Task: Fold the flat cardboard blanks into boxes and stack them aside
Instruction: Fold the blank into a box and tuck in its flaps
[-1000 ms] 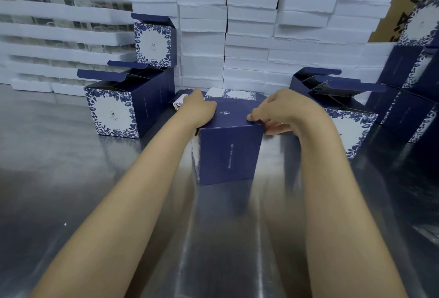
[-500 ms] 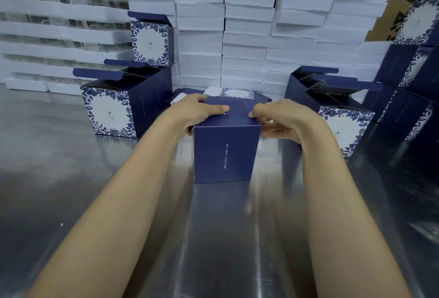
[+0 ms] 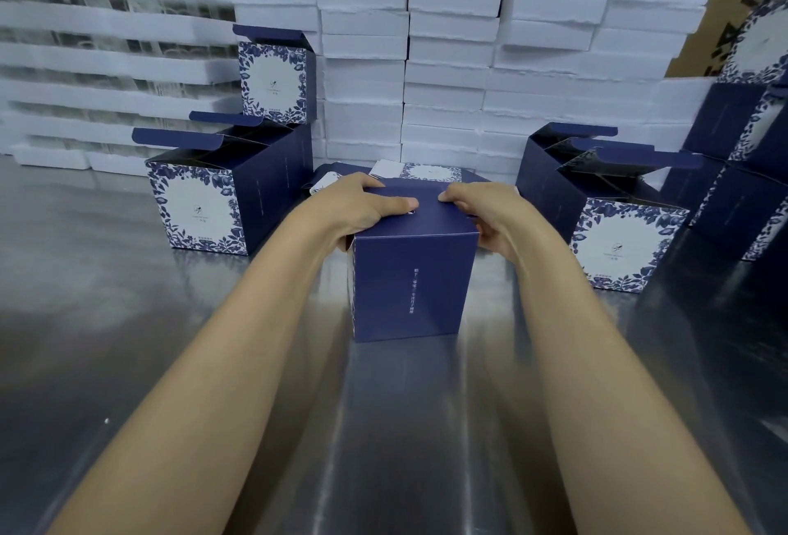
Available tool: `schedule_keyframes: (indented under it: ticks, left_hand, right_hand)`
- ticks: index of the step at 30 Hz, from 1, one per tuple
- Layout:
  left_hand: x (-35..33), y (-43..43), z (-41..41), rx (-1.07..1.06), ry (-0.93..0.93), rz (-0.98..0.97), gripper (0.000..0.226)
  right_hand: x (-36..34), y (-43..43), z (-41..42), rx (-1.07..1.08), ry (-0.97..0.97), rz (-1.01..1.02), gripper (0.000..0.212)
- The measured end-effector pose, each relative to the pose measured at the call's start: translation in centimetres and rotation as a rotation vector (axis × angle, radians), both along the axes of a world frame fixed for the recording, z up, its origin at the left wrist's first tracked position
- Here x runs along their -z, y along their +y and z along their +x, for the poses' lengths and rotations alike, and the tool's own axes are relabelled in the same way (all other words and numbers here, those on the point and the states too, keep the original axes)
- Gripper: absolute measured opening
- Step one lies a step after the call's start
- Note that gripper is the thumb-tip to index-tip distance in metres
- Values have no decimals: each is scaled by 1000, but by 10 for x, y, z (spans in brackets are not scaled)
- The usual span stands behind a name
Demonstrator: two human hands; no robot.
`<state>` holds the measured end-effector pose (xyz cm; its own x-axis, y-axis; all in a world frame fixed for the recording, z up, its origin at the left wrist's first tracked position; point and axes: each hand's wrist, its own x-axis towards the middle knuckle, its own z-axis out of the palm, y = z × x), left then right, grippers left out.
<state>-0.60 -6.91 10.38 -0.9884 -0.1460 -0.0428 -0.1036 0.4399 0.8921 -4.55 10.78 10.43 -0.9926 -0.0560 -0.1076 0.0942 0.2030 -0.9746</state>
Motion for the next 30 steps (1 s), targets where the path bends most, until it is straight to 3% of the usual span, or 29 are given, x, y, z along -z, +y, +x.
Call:
schedule_keyframes:
  ticks: [6, 7, 11, 13, 15, 17, 19, 22, 26, 30]
  left_hand:
    - [0, -1, -2, 3, 27, -10, 55]
    - [0, -1, -2, 12, 29, 2, 55]
    - [-1, -2, -2, 12, 54, 79, 68]
    - [-4, -2, -2, -86, 179, -90, 70]
    - [-8, -4, 0, -175, 300, -402, 55]
    - [-13, -5, 3, -167, 262, -584, 24]
    - [-12, -7, 0, -125, 175, -612, 23]
    - [-10, -12, -5, -123, 125, -587, 28]
    - [-10, -14, -2, -8, 155, -526, 39]
    - [-10, -15, -2, 91, 206, -556, 39]
  right_hand:
    - [1, -19, -8, 99, 84, -38, 8]
    - [3, -20, -8, 96, 84, -90, 15]
    - [13, -23, -6, 116, 113, -242, 17]
    - [17, -25, -8, 166, 147, -257, 18]
    - [18, -27, -10, 221, 235, -152, 19]
    - [16, -29, -10, 235, 306, -35, 26]
    - [11, -24, -10, 211, 258, 2, 28]
    - [-7, -7, -5, 46, 72, 26, 7]
    - [-22, 17, 3, -156, 58, 309, 17]
    - [-16, 17, 4, -187, -34, 205, 26]
